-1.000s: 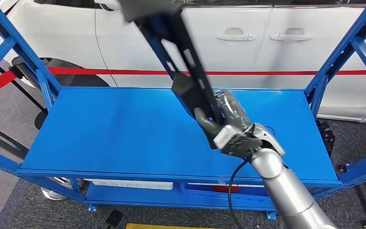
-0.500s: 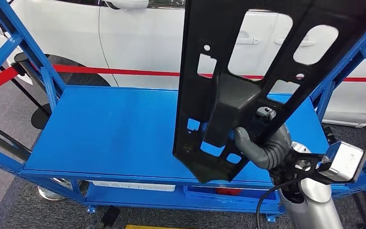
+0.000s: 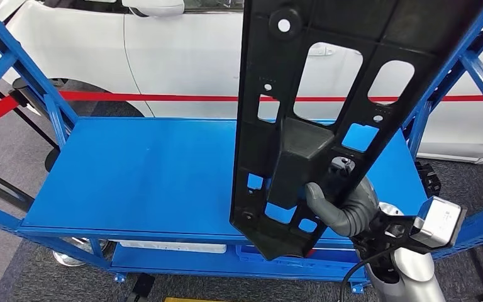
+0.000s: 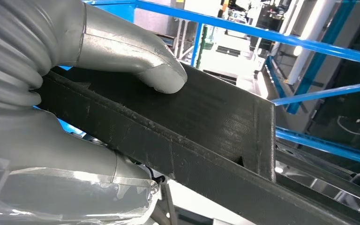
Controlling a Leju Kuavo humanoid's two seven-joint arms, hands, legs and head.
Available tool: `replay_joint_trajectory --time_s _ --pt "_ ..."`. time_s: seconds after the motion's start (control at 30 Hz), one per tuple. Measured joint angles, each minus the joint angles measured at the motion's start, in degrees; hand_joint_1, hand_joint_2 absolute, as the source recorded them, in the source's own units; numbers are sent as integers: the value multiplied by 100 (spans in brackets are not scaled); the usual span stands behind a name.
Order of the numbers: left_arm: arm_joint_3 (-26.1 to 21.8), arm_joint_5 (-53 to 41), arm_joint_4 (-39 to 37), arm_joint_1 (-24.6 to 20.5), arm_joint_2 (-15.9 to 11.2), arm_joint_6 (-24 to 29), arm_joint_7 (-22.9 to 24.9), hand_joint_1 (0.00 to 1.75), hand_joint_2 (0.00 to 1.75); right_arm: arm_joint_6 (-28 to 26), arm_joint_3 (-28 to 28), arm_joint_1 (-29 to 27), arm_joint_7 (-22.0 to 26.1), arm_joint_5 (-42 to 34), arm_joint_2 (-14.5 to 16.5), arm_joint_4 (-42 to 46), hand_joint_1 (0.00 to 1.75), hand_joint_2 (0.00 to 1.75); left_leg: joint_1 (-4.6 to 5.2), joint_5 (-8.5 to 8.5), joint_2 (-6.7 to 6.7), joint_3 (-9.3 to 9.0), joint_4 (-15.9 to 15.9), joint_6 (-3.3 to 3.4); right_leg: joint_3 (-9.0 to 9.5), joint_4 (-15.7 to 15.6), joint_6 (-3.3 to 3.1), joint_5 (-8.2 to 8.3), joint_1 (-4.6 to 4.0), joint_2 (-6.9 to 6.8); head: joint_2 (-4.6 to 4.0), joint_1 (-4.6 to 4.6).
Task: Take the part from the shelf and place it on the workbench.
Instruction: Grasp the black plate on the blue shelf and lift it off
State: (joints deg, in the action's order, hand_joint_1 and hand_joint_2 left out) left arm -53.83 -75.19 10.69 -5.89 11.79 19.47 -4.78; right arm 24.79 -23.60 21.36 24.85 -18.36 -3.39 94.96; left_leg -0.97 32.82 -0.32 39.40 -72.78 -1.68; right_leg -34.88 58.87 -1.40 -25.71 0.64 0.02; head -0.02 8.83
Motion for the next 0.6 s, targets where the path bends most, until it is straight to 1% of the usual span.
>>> replay_joint_trajectory --time_s 0.03,0.07,0.1,0.13,0.2,0.23,0.27,0.3,0.33,0.37,0.4,0.43,0.47,0.5,0.53,0.57,0.6 --pt "-11 -1 0 -5 -4 -19 21 0 175 -4 -1 -2 -11 0 0 -2 175 175 2 -209 0 -189 375 24 1 5 2 -1 -4 2 0 0" --pt "-17 -11 0 -12 -10 -34 40 0 175 -6 -1 -2 -19 0 0 -3 175 175 11 -384 -1 -397 790 54 -1 11 7 0 -12 4 0 -1" --pt "-22 -23 0 -19 -15 -47 62 0 175 -5 -1 0 -24 1 0 -3 175 175 23 -516 -4 -563 1132 82 -10 19 22 5 -21 7 0 -1" --pt "-28 -33 0 -22 -19 -60 81 0 175 -4 -2 0 -30 4 0 -4 175 175 36 -578 -8 -653 1331 105 -23 24 45 16 -28 8 0 -1" --pt "-36 -42 0 -18 -20 -78 117 0 175 2 -7 1 -44 21 0 -5 175 175 58 -611 -13 -666 1411 147 -44 21 109 54 -30 8 0 -1" --pt "-38 -43 0 -13 -19 -84 132 0 175 3 -10 6 -54 31 0 -5 175 175 44 -641 -8 -656 1428 178 -51 20 144 54 -29 7 0 -1" --pt "-40 -46 0 -12 -17 -86 142 0 175 3 -13 16 -67 39 0 -5 175 175 32 -681 -1 -644 1454 218 -69 59 176 -9 -26 6 0 -2" --pt "-42 -49 0 -14 -16 -88 149 0 175 -1 -15 32 -83 49 0 -5 175 175 18 -725 9 -624 1481 259 -115 184 202 -150 -23 6 0 -2" --pt "-44 -52 0 -17 -15 -89 152 0 175 -8 -15 48 -100 57 0 -6 175 175 5 -769 18 -595 1503 292 -196 417 224 -366 -15 5 0 -3" --pt "-46 -55 0 -19 -16 -90 152 0 175 -16 -16 62 -116 65 0 -8 175 175 12 -807 22 -552 1506 313 -306 754 241 -624 -4 4 0 -3" --pt "-49 -56 0 -18 -16 -92 153 0 175 -23 -16 71 -129 72 -1 -13 175 175 15 -842 24 -503 1502 321 -415 1117 258 -844 5 4 0 -3" --pt "-50 -57 0 -14 -15 -94 154 0 175 -27 -16 76 -139 75 -1 -20 175 175 18 -878 24 -451 1495 319 -480 1403 274 -976 13 4 0 -3" --pt "-52 -57 0 -10 -14 -98 156 0 175 -30 -16 82 -145 76 -3 -30 175 175 19 -914 24 -394 1483 314 -467 1532 287 -994 21 3 0 -3" --pt "-54 -58 0 -7 -12 -103 158 0 175 -30 -16 93 -150 76 -6 -39 175 175 18 -947 24 -337 1468 304 -354 1456 293 -899 30 2 0 -3" --pt "-55 -59 0 -6 -10 -107 160 0 175 -31 -16 111 -152 75 -8 -46 175 175 17 -979 21 -281 1448 288 -139 1181 292 -741 42 1 0 -3" --pt "-57 -60 0 -6 -8 -111 161 0 175 -32 -16 135 -152 74 -10 -50 175 175 19 -1009 17 -230 1425 264 132 791 285 -614 52 2 0 -2" --pt "-58 -61 0 -7 -6 -114 161 0 175 -32 -17 159 -152 73 -11 -51 175 175 25 -1039 13 -188 1403 234 378 409 272 -539 46 8 0 -1"
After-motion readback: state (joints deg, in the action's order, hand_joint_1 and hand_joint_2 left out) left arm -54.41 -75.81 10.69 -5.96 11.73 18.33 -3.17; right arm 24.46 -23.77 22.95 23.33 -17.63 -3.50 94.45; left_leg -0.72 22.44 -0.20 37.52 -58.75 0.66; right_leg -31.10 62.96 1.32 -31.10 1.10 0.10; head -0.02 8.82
